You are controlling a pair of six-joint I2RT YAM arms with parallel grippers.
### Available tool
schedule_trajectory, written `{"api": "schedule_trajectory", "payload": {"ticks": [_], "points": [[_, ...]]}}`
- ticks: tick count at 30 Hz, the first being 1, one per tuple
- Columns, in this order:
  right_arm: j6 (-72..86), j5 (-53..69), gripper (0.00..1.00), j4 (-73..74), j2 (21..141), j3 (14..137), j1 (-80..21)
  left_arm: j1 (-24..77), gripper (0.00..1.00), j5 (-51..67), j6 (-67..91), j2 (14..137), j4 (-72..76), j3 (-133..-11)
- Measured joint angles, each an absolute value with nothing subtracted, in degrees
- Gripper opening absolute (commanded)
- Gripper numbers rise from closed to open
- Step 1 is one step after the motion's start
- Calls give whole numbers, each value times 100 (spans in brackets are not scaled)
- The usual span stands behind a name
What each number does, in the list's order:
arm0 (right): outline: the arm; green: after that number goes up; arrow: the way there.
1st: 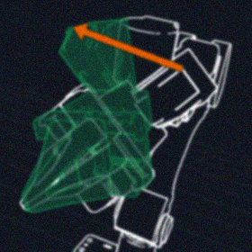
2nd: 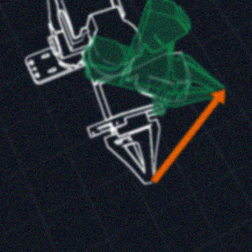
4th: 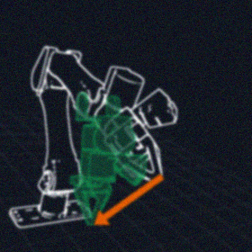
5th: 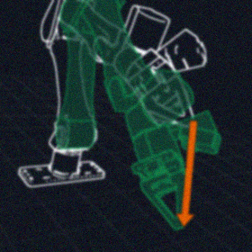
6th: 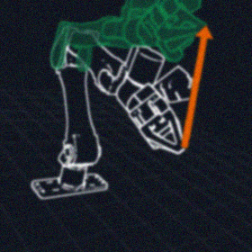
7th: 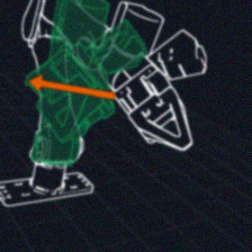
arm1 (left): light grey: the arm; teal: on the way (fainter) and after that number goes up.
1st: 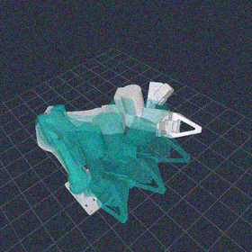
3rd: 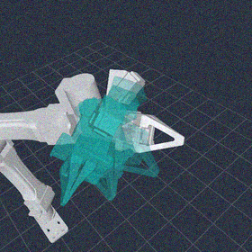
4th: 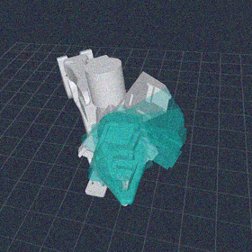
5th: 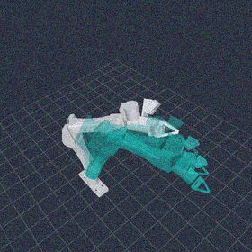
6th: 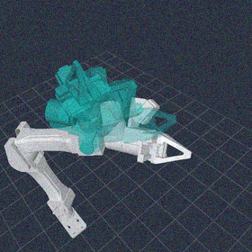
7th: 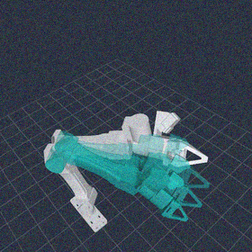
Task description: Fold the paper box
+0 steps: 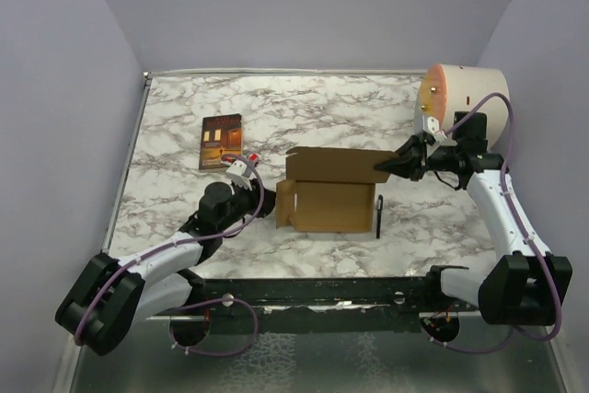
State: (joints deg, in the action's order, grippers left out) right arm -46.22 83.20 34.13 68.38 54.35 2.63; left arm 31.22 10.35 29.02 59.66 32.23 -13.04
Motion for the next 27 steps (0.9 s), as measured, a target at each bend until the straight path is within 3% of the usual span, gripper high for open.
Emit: {"api": "schedule_trajectory", "payload": {"ticks": [21,27], "points": [[-4560,8040,1,2998,6838,4947,263,3124,40,2388,3498,6685,4458,-1133],[-4543,8016,1,2945,6838,4930,263,3124,56,2355,3546,6390,4259,-1133]]}}
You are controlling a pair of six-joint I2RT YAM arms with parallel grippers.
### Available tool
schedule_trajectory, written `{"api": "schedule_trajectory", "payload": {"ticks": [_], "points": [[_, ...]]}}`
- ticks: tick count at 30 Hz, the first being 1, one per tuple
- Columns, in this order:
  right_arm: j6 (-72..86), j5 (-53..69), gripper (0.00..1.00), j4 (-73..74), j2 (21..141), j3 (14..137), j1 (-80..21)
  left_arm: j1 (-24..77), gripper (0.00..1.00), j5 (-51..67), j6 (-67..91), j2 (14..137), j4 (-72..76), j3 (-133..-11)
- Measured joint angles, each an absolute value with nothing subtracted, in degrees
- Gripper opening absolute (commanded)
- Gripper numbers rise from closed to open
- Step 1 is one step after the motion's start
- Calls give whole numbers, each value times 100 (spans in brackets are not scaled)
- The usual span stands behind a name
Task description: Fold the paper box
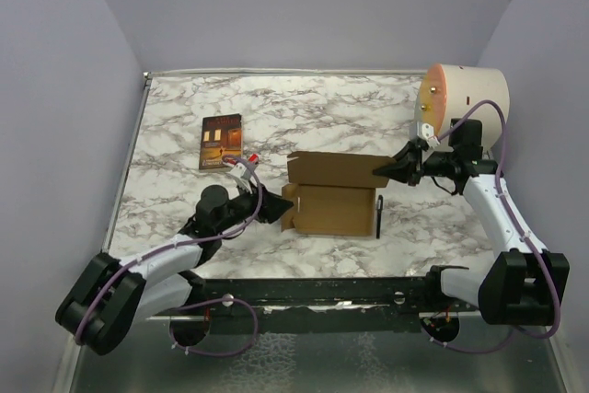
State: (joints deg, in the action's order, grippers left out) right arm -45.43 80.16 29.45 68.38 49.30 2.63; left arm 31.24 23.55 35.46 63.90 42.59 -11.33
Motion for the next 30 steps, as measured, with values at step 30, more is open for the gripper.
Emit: {"api": "schedule_trajectory", "payload": {"ticks": [30], "points": [[-4523,7975,1,2864,6849,4910,263,2582,40,2152,3710,7450,3999,-1249]]}}
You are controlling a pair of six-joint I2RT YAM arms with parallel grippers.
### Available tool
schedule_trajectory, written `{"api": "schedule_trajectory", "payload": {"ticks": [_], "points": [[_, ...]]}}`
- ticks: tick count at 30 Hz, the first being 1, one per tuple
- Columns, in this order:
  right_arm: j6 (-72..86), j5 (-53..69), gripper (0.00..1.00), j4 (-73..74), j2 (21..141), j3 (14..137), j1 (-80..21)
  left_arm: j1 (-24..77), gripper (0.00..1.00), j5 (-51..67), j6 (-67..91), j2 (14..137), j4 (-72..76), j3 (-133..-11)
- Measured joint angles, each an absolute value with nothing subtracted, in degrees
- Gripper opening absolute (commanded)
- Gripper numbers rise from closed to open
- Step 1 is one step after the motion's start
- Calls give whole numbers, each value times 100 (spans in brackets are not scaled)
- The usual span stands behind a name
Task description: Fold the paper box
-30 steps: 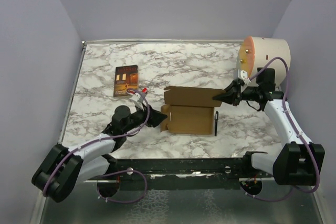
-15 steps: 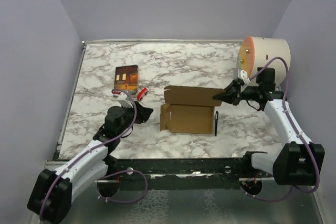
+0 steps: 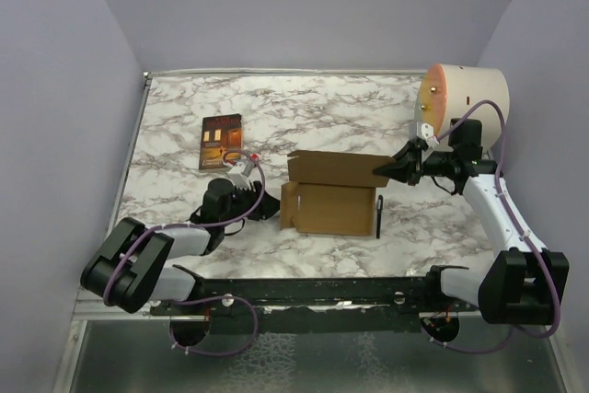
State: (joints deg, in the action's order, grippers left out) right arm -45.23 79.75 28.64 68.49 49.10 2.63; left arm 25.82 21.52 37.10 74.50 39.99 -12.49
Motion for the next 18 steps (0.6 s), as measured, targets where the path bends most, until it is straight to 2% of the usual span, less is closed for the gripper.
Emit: {"api": "schedule_trajectory", "payload": {"ticks": [8,18], "points": [[-4525,7972,1,2867,6899,4873,263,2711,42,2683,3782,7697,4995,-1249],[-4525,7970,1,2867,6912,4862,263,2954,46,2919,3852,7876,5266,-1275]]}}
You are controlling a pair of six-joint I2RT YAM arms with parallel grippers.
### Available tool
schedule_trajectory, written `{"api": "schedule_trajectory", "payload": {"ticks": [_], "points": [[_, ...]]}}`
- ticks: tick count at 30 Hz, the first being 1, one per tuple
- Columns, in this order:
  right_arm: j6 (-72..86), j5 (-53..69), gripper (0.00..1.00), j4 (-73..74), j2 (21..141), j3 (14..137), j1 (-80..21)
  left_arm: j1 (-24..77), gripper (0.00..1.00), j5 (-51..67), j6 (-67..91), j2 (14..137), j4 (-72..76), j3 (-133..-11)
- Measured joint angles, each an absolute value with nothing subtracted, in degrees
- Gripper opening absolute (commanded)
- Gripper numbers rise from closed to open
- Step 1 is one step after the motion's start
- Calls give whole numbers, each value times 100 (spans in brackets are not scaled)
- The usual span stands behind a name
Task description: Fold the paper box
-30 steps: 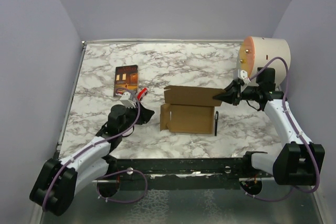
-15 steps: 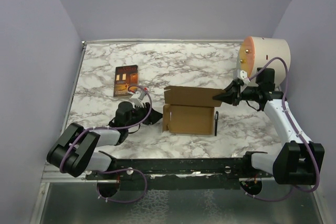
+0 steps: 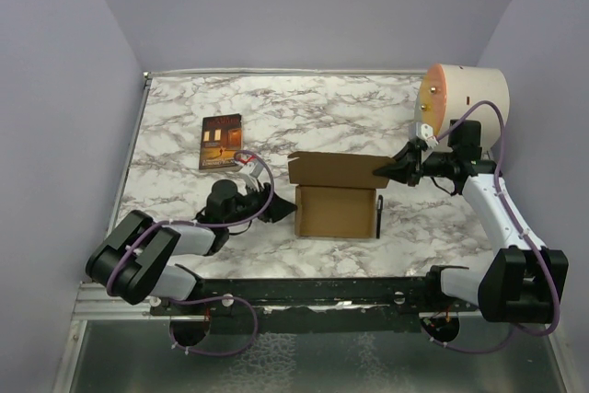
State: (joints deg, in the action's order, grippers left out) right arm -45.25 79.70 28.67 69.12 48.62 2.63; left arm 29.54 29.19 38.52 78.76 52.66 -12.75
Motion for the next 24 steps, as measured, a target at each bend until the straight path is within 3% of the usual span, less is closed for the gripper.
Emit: {"api": "schedule_trajectory", "payload": {"ticks": [11,24], "points": [[-4528,7970,1,2867,6912,4847,263,3166,50,2906,3935,8044,5251,-1439],[-4554,7968,1,2869,6912,4825,263,3524,47,2233,3948,8250,5019,-1686]]}}
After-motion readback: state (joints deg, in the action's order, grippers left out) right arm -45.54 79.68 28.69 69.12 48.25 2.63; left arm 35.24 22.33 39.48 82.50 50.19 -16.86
